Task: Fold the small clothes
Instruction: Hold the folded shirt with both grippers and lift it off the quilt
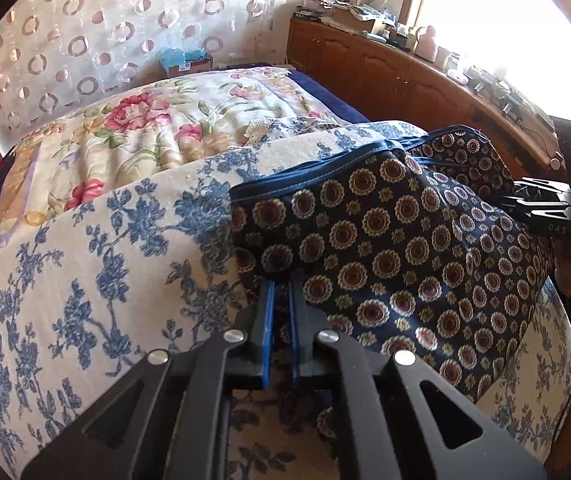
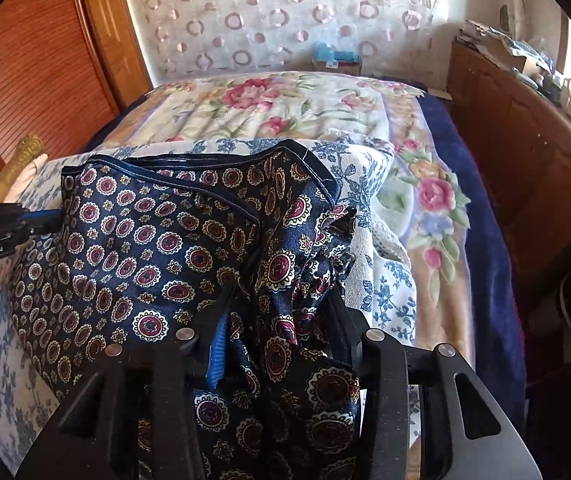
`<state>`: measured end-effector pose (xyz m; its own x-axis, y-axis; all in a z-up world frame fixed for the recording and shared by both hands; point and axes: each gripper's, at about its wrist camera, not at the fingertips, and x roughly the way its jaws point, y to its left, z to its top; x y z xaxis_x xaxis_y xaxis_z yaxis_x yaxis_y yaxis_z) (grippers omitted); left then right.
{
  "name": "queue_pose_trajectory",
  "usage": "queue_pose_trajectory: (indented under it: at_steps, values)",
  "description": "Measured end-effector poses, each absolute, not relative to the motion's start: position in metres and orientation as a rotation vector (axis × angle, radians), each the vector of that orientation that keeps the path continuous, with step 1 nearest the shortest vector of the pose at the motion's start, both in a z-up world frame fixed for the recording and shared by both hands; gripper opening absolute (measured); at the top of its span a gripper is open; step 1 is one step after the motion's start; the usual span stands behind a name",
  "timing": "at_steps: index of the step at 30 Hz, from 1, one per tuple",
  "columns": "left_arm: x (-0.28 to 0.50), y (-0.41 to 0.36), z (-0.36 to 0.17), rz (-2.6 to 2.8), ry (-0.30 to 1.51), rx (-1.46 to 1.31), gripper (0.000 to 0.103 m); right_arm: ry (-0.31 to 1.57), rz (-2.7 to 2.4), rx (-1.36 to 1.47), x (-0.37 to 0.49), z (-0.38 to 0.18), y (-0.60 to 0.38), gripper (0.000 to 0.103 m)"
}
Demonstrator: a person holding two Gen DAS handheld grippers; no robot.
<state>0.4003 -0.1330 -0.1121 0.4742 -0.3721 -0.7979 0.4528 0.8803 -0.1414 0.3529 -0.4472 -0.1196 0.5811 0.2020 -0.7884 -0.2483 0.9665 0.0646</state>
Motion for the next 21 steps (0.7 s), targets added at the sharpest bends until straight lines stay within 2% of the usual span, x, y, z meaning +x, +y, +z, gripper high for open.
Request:
queue_pose_trajectory:
  at_steps: [7,9,21]
  values:
    - [0.396,-0.130,-0.113,-0.496,0.940,0.125,0.008,0.913,0.262,-0.054,0.353,-0.119,-0.447,0.042]
    - [0.393,-0.129,-0.112,-0.454,0.924,0.156,0.019,0.912,0.263,-0.053,0.353,-0.119,-0.447,0.042]
    - [0.416,-0.125,-0.115,-0.470,0.959,0.043,0.020,0.912,0.263,-0.054,0.351,-0.120,-0.446,0.042]
